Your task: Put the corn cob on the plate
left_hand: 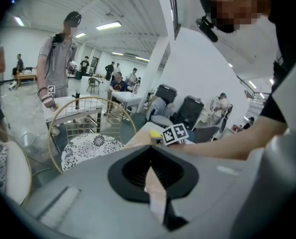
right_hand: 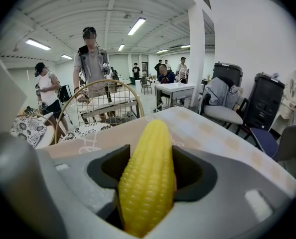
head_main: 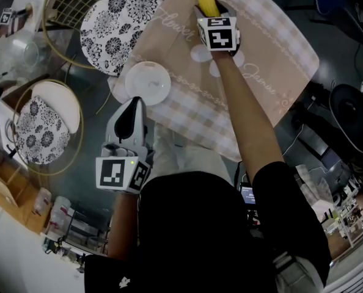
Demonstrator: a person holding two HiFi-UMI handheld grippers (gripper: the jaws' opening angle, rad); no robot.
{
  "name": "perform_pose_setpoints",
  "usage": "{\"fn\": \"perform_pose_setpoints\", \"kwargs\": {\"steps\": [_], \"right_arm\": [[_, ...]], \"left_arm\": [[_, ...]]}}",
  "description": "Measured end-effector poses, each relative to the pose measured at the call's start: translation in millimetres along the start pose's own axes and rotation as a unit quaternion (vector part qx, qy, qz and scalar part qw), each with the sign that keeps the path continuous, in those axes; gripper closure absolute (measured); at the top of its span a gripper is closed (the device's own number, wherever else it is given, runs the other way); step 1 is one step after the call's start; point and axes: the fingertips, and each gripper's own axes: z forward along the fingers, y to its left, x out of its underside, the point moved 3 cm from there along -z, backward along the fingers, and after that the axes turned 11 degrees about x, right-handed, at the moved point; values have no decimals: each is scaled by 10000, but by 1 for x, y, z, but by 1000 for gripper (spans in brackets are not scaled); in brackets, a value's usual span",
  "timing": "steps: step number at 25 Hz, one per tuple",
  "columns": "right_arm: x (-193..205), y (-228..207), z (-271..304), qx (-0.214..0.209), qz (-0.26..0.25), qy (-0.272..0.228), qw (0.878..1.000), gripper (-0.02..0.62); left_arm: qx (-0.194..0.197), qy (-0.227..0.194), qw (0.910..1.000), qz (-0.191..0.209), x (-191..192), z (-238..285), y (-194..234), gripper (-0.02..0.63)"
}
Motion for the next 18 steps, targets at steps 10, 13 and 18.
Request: {"fn": "perform_pose_setpoints", "kwargs": {"steps": [10, 13, 18], "right_arm": [[-8, 16, -28, -202, -198, -155, 9995, 333], [-7, 25, -39, -283, -277, -177, 9991, 333], [-3, 48, -57, -442, -384, -199, 9981, 333]], "left_arm": [[-61, -207, 9997, -65, -2, -15, 0, 597], [-97, -290, 9995, -93, -4, -22, 1, 597], [-165, -377, 9991, -91, -3, -38, 5, 597]]}}
